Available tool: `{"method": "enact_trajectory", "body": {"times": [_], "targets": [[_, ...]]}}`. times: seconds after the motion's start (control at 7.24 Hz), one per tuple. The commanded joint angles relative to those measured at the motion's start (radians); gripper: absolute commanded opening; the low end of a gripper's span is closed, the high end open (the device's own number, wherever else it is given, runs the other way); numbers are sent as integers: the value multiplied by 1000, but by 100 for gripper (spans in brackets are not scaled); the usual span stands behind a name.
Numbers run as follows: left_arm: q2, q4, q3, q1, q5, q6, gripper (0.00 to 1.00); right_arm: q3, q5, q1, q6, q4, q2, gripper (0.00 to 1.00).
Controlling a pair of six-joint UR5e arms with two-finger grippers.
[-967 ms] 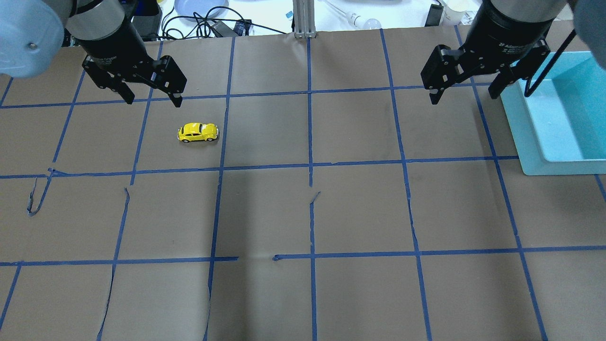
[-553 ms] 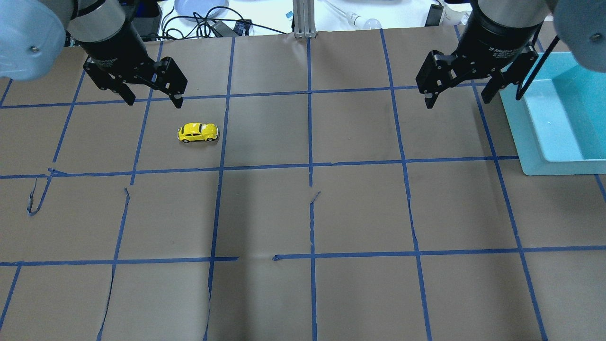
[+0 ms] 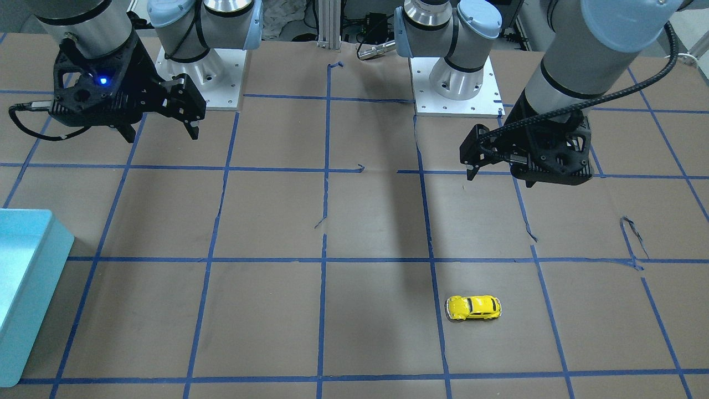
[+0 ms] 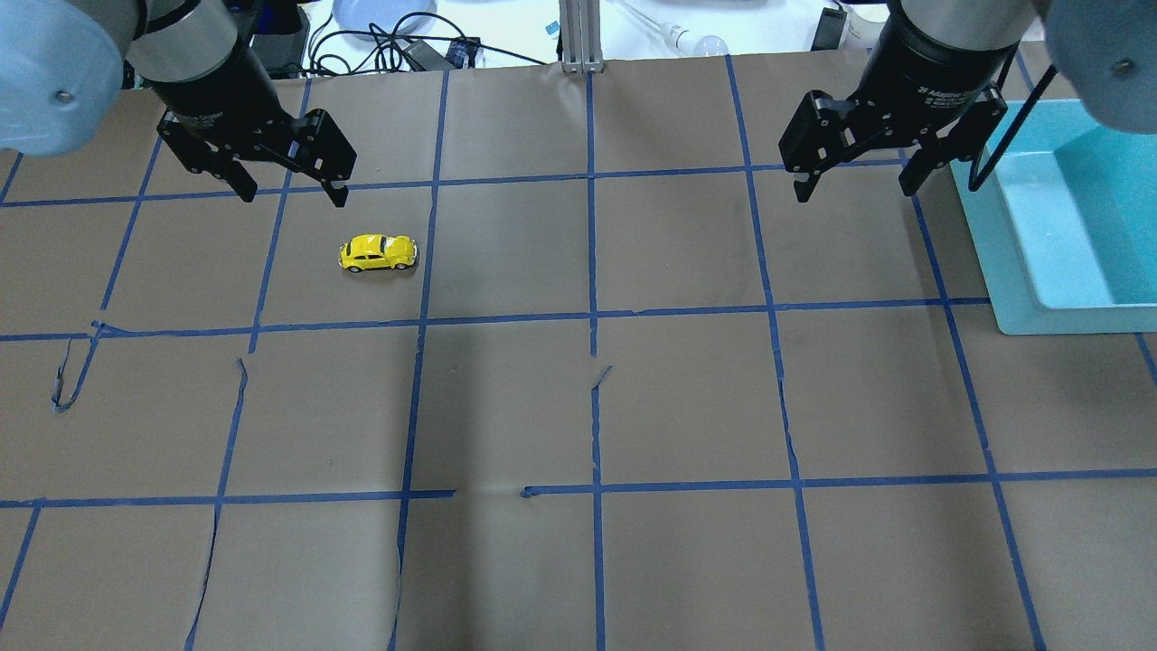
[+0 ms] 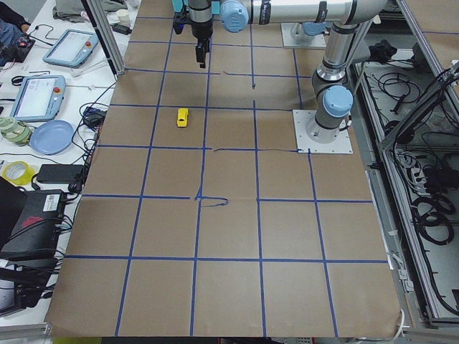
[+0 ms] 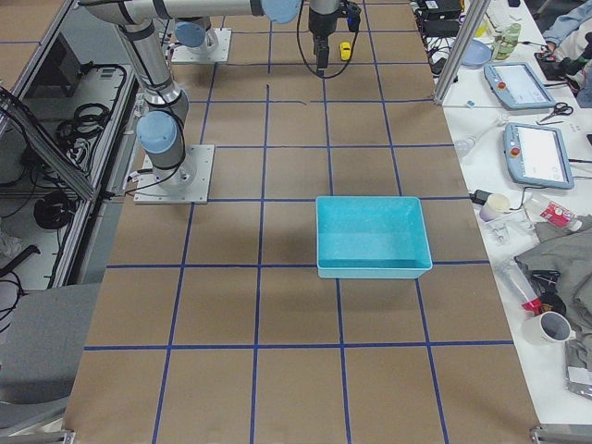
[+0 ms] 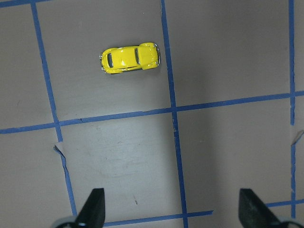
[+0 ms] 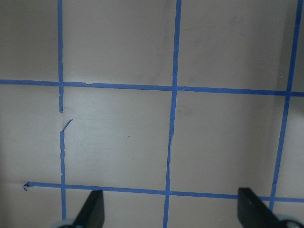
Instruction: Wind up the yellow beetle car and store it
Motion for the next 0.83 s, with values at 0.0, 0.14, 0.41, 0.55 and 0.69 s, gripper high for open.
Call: {"method": "enact_trajectory", "body": {"times": [0.0, 0.14, 0.41, 0.55, 0.69], "targets": [[0, -3, -1, 6, 2, -3, 100, 11, -1, 1, -3, -55, 5, 100], [-1, -1, 1, 2, 1, -11, 100, 11, -4, 1, -9, -54, 7, 100], [3, 0, -1, 2, 4, -14, 100, 16, -19, -2, 0, -36, 8, 100], [3, 2, 1, 2, 8, -12, 100, 10, -9, -5, 0, -45, 7, 100], [3, 28, -1, 0, 8, -3, 100, 13, -2, -7, 0, -56, 7, 100]]}}
